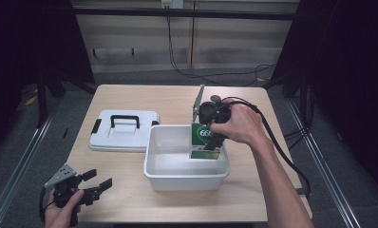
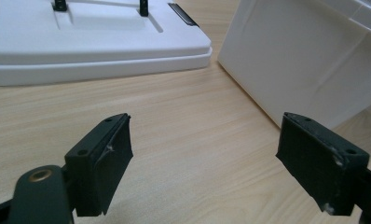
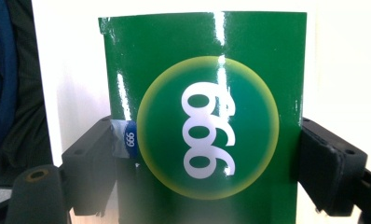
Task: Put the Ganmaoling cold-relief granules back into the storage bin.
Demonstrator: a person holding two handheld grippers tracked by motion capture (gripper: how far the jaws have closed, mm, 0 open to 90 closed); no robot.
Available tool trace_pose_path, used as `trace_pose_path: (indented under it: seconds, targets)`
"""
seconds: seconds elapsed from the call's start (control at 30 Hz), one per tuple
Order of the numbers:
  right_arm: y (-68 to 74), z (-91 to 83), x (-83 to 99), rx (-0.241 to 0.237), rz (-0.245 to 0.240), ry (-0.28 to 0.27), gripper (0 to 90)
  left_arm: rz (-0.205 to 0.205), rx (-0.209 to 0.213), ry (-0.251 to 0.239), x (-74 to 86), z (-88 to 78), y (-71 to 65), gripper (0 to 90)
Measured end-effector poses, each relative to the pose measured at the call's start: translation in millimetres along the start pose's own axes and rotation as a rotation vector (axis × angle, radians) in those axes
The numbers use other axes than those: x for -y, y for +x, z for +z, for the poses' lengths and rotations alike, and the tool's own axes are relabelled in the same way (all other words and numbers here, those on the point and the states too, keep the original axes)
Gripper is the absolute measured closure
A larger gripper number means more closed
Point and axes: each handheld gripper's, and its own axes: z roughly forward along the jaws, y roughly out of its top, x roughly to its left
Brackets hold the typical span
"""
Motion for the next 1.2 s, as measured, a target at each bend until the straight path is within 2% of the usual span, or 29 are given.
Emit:
trace_pose_path:
  seconds: [0.27,0.57,0.73,0.87,0.93,1.2]
  targets:
    - [-2.0,22.5,6.5,-0.017,0.005,0.043,16.1,0.0,0.0,0.0,0.1,0.1,0.1,17.4]
    - [-0.4,49.0,8.9,-0.037,-0.007,0.053,16.0,0.004,0.0,0.004,0.1,0.5,0.0,17.4]
    - [-0.3,66.8,13.2,-0.038,0.007,0.067,15.9,0.0,0.001,0.004,0.6,0.2,-0.1,17.4]
    - [0.3,70.4,15.9,-0.035,0.015,0.066,15.8,0.005,0.002,0.007,0.4,0.5,0.2,17.4]
    - [0.0,73.5,16.5,-0.032,0.001,0.067,15.7,-0.003,0.0,0.003,0.5,0.6,-0.1,17.4]
    - [2.9,84.6,16.3,-0.012,-0.009,0.088,15.5,0.004,0.0,0.005,0.5,0.0,0.3,17.3]
